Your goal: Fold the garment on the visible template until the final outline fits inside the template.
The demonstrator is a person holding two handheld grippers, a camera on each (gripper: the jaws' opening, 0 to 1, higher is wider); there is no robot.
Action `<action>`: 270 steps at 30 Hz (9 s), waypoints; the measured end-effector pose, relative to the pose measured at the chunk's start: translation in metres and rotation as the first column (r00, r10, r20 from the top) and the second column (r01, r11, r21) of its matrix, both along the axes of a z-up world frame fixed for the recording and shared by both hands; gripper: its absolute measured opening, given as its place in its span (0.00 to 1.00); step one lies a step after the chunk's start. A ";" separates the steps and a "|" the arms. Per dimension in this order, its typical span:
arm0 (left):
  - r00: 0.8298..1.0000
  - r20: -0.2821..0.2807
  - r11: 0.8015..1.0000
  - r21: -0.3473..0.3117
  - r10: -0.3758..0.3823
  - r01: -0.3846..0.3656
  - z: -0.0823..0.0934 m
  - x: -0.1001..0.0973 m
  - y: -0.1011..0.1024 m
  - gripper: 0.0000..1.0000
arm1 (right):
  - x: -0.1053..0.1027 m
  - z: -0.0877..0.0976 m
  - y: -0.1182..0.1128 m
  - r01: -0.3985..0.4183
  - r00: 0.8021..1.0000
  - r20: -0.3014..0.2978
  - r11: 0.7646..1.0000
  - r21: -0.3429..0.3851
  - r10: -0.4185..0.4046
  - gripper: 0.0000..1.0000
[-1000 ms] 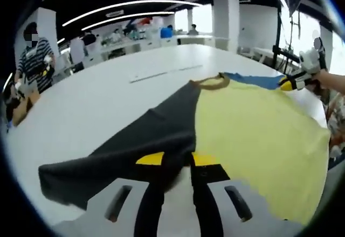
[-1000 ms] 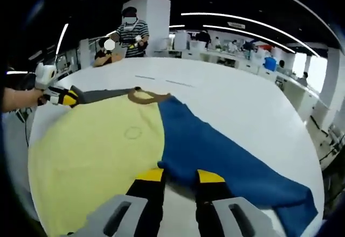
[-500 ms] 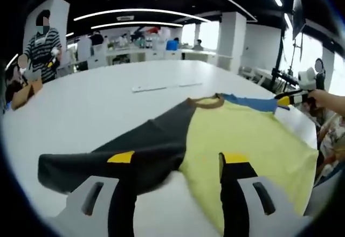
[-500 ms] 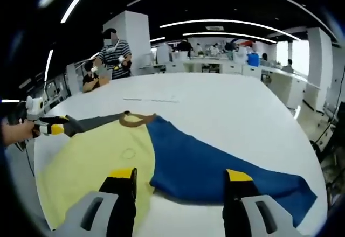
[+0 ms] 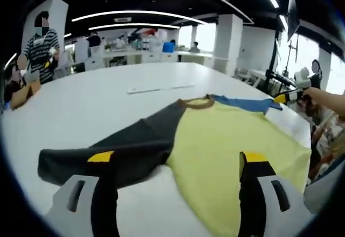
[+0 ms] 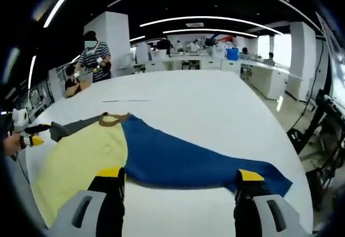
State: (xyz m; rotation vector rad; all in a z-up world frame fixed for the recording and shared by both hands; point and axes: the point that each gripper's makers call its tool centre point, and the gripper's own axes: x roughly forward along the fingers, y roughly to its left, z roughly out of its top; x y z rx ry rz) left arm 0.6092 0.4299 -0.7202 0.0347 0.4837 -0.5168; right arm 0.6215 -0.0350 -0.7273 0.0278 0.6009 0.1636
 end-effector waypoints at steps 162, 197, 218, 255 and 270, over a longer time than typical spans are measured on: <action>0.977 -0.026 0.976 0.060 -0.210 0.211 0.020 -0.086 -0.022 0.99 | -0.050 -0.050 -0.161 0.498 0.847 -0.257 0.864 0.073 -0.466 0.00; 0.971 -0.029 0.971 0.031 -0.237 0.238 0.024 -0.098 -0.027 0.99 | -0.004 0.021 -0.087 0.278 0.956 -0.127 0.955 0.103 -0.265 0.00; 0.969 -0.007 0.969 -0.004 -0.246 0.246 0.032 -0.099 -0.036 0.99 | 0.029 0.020 -0.007 0.143 0.986 -0.109 0.981 0.129 -0.129 0.00; 0.974 -0.012 0.974 -0.020 -0.224 0.224 0.032 -0.108 -0.034 0.99 | 0.064 0.018 0.141 -0.089 0.988 -0.107 0.971 0.222 0.115 0.00; 0.977 -0.019 0.977 -0.023 -0.210 0.210 0.030 -0.110 -0.029 0.99 | 0.075 0.021 0.193 -0.165 0.975 -0.108 0.956 0.243 0.196 0.00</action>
